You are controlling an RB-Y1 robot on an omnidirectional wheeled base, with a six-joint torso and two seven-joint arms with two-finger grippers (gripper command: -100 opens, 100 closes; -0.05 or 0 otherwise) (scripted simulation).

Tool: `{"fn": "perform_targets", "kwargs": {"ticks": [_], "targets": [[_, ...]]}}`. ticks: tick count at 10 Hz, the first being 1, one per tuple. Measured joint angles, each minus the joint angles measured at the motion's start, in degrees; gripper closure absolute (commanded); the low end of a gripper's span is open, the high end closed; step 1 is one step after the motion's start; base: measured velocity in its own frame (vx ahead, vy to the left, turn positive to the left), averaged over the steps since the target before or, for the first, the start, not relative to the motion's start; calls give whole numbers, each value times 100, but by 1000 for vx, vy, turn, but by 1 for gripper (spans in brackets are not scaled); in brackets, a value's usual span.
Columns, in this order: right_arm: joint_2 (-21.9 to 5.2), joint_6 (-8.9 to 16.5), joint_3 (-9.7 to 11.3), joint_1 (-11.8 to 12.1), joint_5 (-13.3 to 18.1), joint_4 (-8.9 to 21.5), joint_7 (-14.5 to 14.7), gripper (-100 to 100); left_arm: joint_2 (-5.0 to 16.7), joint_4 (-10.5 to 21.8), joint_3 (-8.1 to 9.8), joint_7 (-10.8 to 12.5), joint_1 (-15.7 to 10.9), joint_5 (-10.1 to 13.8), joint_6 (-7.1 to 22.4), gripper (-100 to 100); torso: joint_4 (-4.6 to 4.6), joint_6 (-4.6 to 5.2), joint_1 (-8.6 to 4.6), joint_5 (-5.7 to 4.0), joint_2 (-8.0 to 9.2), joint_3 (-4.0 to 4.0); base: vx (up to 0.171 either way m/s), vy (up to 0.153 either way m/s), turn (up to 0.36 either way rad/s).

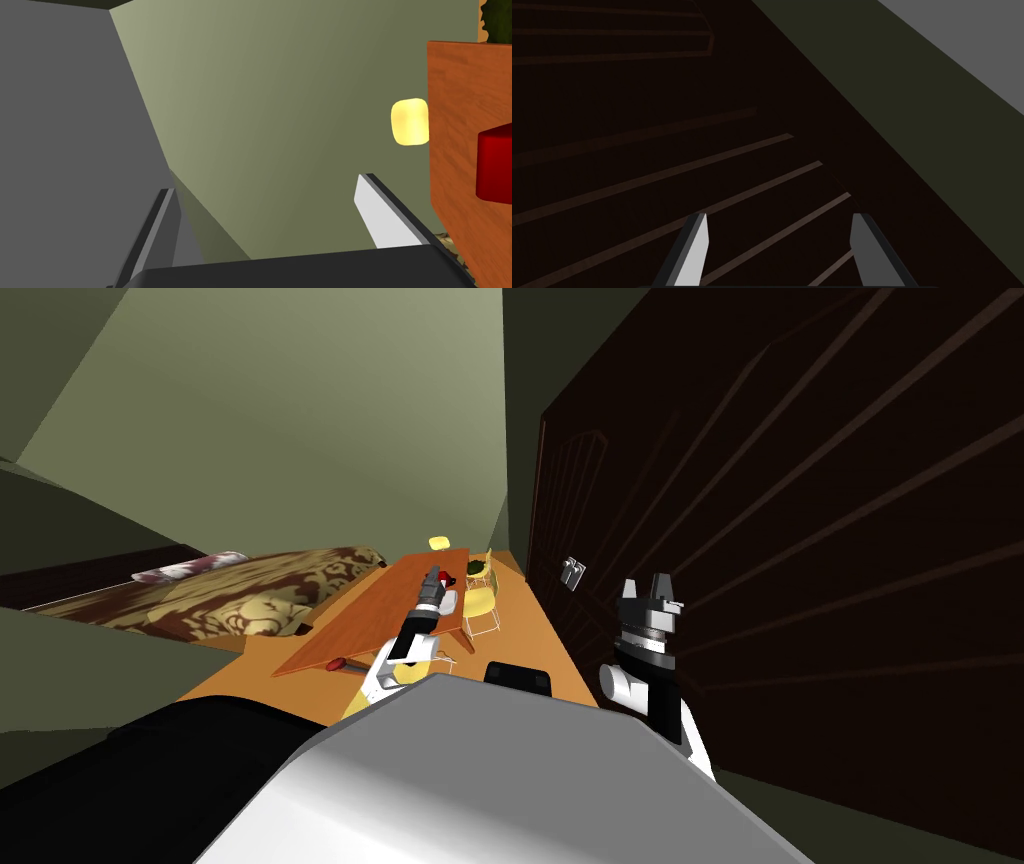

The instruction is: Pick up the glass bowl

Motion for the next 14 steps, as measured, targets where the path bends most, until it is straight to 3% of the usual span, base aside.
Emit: {"fn": "perform_targets", "kwargs": {"ticks": [2,14], "targets": [[0,0,0,0,0,0,0,0,68,141,125,37,-4,125,317,-100,-1,-1,-7,-1,-6,-3,45,-83,67],[-1,0,-1,0,0,0,0,0,249,617,404,134,-78,591,2043,-100,-1,1,25,5,-4,-2,38,-23,31]]}}
